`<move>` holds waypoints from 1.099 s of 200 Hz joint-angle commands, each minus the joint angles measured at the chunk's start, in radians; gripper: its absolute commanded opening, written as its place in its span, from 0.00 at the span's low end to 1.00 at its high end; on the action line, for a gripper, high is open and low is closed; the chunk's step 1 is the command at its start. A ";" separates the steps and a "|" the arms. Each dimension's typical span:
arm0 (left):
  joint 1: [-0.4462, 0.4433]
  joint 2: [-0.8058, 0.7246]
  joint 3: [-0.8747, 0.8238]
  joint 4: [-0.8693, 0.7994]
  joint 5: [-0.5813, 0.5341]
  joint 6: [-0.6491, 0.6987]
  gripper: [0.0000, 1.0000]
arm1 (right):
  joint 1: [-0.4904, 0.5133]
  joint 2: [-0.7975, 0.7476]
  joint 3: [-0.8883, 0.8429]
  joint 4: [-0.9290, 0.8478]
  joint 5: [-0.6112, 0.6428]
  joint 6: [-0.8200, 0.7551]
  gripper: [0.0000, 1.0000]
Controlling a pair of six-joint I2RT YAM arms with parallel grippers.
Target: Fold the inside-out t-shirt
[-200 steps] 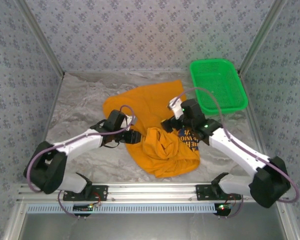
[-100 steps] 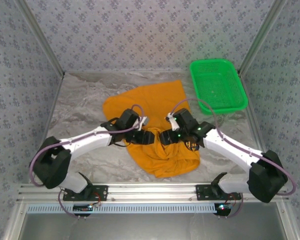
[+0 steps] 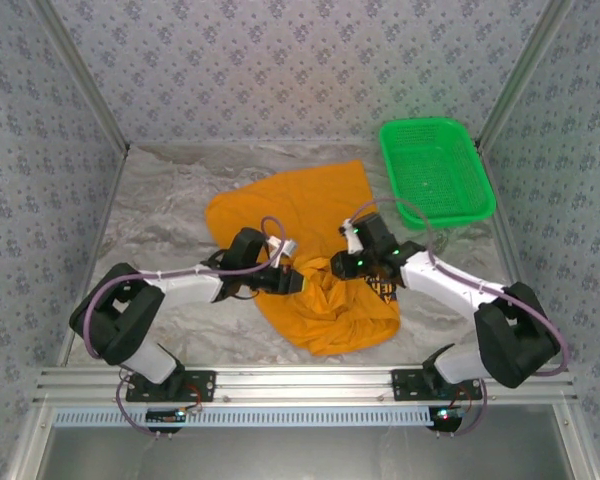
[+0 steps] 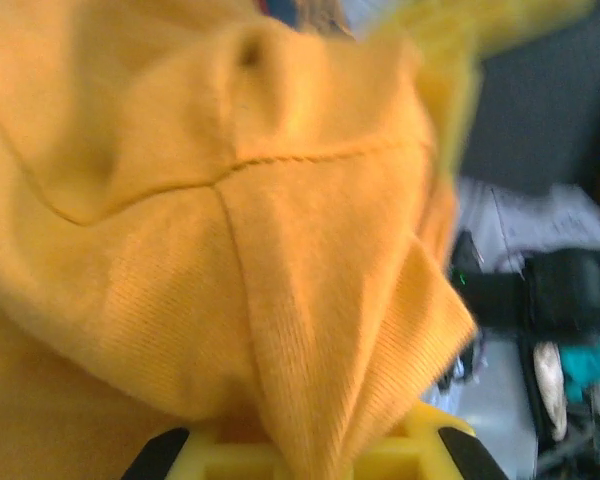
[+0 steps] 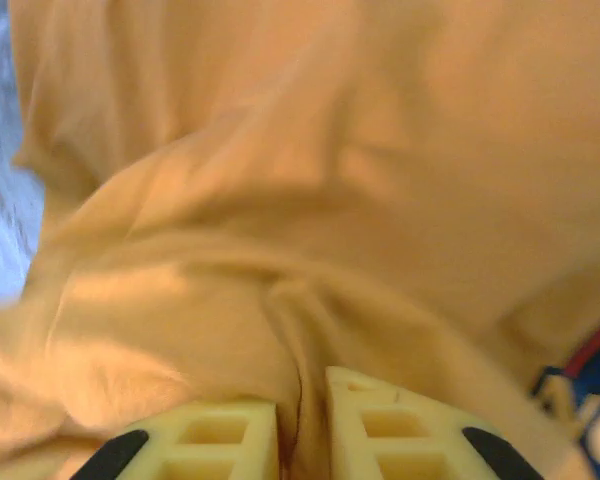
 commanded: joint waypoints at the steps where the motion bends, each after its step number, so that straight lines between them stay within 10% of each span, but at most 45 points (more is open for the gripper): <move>1: -0.005 -0.046 -0.032 0.208 0.198 0.149 0.00 | -0.040 0.030 -0.001 -0.089 -0.019 -0.092 0.29; 42: -0.010 -0.087 0.006 0.093 0.187 0.239 0.00 | -0.012 -0.217 -0.065 -0.035 -0.044 -0.184 0.50; 88: -0.012 -0.082 0.027 0.035 0.191 0.287 0.00 | 0.210 -0.544 -0.271 0.173 0.092 -0.667 0.49; 112: -0.013 -0.084 0.031 0.026 0.209 0.304 0.01 | 0.316 -0.500 -0.282 0.217 0.248 -0.897 0.44; 202: -0.048 -0.085 0.063 -0.096 0.219 0.406 0.04 | 0.324 -0.282 -0.330 0.545 0.152 -1.200 0.38; 220: -0.048 -0.089 0.058 -0.109 0.194 0.426 0.05 | 0.295 -0.303 -0.320 0.529 0.039 -1.207 0.19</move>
